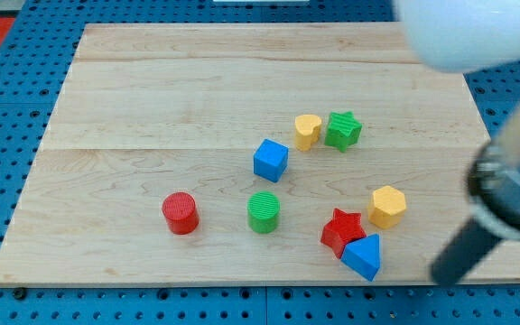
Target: Move blue triangle to the top of red circle
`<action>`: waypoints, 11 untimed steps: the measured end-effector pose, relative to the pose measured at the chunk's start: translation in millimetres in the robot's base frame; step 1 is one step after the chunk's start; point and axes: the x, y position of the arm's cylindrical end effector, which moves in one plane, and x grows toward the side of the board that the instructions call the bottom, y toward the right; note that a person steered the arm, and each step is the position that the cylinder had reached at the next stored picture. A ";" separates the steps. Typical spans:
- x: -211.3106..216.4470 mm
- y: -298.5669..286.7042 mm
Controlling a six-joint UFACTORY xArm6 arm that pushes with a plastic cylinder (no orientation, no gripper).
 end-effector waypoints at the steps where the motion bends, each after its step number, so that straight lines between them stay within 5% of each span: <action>1: -10.1 -58.8; 4: -110.0 -95.7; 6: -7.9 -97.7; 7: -7.4 -148.1; 11: -109.7 -223.3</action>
